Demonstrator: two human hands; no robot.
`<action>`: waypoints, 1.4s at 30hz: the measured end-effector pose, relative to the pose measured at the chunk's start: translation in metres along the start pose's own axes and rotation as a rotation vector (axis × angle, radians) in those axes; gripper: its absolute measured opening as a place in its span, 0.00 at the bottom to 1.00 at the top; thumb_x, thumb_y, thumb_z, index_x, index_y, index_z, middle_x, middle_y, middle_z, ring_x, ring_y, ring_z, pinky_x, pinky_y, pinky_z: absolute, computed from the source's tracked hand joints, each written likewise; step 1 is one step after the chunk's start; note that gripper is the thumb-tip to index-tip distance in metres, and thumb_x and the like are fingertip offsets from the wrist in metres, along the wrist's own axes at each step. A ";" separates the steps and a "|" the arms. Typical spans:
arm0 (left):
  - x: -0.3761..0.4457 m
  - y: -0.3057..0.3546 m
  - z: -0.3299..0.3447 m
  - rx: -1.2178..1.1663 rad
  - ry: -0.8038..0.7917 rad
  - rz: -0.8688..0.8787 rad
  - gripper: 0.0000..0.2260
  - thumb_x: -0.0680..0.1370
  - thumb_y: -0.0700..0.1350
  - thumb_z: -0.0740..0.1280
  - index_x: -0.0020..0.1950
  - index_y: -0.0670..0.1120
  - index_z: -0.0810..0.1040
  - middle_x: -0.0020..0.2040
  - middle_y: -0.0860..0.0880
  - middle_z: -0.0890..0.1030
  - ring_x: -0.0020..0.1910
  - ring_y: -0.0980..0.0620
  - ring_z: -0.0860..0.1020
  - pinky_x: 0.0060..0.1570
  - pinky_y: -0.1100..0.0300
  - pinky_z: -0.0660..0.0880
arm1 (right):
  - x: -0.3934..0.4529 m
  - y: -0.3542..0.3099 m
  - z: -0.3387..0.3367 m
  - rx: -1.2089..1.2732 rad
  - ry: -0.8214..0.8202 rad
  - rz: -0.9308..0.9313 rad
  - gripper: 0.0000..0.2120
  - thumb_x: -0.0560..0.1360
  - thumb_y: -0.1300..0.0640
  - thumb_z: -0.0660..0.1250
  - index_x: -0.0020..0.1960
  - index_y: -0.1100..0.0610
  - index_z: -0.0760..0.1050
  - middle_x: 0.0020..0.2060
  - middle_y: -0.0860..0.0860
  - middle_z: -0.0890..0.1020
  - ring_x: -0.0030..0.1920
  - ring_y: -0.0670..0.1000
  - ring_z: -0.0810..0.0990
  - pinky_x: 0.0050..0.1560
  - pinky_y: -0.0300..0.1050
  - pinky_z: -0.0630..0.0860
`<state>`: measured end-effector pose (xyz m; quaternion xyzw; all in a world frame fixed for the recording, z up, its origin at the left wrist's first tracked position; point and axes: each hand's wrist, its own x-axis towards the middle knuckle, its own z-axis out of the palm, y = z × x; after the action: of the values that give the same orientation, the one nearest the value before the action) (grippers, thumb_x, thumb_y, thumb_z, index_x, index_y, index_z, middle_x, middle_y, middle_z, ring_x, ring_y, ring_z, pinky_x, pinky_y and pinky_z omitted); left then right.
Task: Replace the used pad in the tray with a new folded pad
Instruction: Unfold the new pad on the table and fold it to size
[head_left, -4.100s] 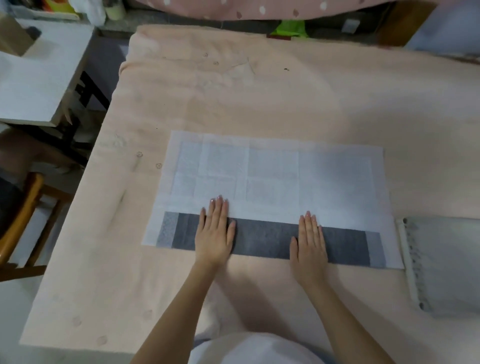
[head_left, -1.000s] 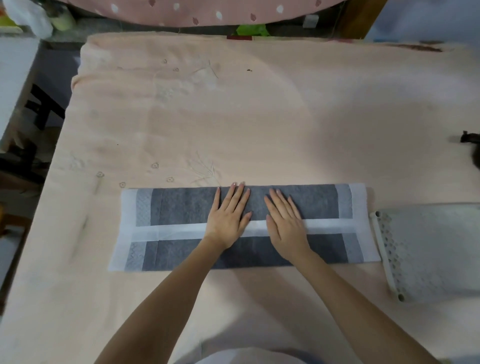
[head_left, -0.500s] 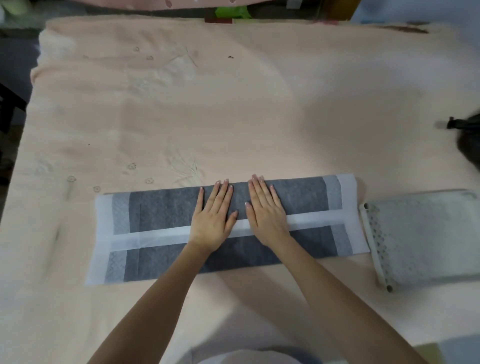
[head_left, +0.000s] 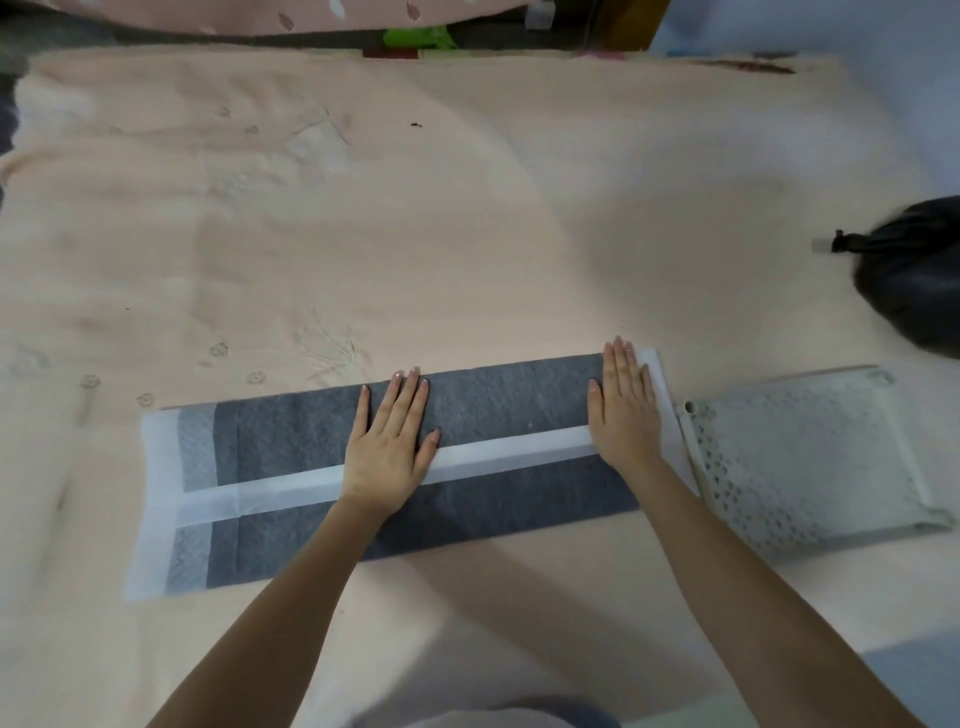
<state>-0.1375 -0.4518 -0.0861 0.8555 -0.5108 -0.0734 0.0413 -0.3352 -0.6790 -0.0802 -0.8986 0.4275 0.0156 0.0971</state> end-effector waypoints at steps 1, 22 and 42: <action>0.000 0.000 0.000 -0.002 0.002 0.001 0.28 0.80 0.56 0.45 0.76 0.43 0.57 0.76 0.47 0.58 0.76 0.48 0.55 0.73 0.44 0.51 | 0.001 0.002 0.000 -0.005 -0.004 0.012 0.26 0.83 0.53 0.46 0.77 0.62 0.45 0.77 0.56 0.48 0.77 0.51 0.44 0.76 0.51 0.43; 0.000 -0.002 0.006 -0.017 0.052 0.006 0.28 0.80 0.56 0.47 0.76 0.43 0.57 0.76 0.47 0.57 0.76 0.49 0.54 0.74 0.45 0.50 | 0.011 0.013 -0.004 -0.015 -0.053 0.074 0.28 0.82 0.48 0.40 0.76 0.62 0.40 0.77 0.57 0.42 0.76 0.53 0.40 0.77 0.51 0.42; -0.003 -0.002 -0.002 -0.137 0.046 0.033 0.24 0.81 0.53 0.50 0.75 0.43 0.61 0.75 0.47 0.61 0.75 0.49 0.57 0.73 0.44 0.56 | -0.032 -0.154 0.036 -0.081 -0.051 -0.416 0.26 0.81 0.50 0.41 0.76 0.61 0.50 0.76 0.55 0.54 0.77 0.52 0.48 0.76 0.51 0.45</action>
<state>-0.1368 -0.4482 -0.0844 0.8437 -0.5175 -0.0877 0.1125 -0.2347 -0.5532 -0.0874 -0.9701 0.2290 0.0353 0.0727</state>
